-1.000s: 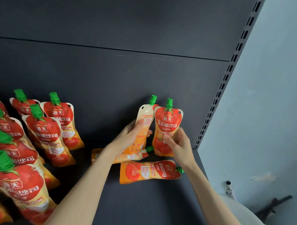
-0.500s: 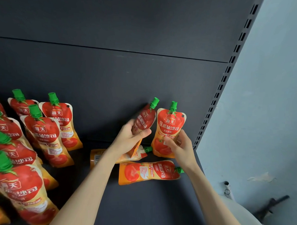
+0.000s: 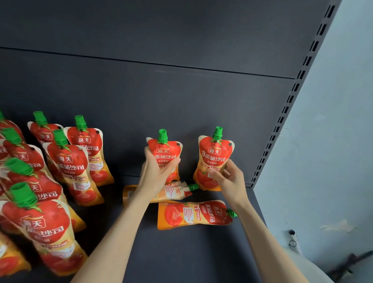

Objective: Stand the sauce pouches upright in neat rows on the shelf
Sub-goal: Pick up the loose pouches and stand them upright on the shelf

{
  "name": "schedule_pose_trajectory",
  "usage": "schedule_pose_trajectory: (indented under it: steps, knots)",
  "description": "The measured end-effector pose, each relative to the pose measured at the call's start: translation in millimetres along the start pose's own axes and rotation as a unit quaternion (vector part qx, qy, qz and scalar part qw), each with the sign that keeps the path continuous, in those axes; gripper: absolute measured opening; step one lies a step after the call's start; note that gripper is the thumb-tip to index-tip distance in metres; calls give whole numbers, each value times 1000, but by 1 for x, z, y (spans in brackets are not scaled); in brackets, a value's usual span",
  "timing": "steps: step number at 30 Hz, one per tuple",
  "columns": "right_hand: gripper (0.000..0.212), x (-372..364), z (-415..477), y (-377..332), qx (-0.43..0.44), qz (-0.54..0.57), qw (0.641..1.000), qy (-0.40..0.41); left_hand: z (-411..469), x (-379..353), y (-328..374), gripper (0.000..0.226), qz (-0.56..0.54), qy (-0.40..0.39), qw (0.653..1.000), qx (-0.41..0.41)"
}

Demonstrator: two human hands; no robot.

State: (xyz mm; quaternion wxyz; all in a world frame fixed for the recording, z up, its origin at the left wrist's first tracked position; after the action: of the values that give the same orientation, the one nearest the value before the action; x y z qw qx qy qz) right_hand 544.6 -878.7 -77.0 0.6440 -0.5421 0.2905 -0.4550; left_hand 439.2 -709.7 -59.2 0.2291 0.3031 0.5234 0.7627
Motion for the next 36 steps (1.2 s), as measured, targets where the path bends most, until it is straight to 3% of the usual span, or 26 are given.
schedule_pose_trajectory:
  steps: [6,9,13,24,29,36]
  knots:
    - [20,8,-7,-2,-6,3,1000,-8,8,9,-13,48,93,-80,992,-4]
    - [22,10,-10,0,0,-2,1000,1,9,11,-9,36,71,-121,990,-9]
    - [21,10,-8,0,3,3,1000,5,12,7,-5,35,6,-116,993,9]
    - [35,3,-1,7,2,-35,999,-28,12,0,-9,39,-25,-110,993,42]
    - [34,2,2,8,-5,-35,999,-23,13,2,-10,39,-27,-86,995,46]
    - [35,4,-1,13,-4,-66,997,-46,10,3,-17,46,13,-127,990,59]
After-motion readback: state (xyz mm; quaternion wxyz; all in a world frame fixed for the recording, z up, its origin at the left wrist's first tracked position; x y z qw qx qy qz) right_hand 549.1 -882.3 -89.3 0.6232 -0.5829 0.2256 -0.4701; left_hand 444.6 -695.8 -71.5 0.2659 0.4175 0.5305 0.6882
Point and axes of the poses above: each hand's wrist, its own z-axis towards the middle knuckle, its own x-axis out of the back of the hand, y = z × x, the point moved 2 cm from there along z, towards the middle knuckle, and after that the axes turned 1 degree about y, right-handed, at the moved point
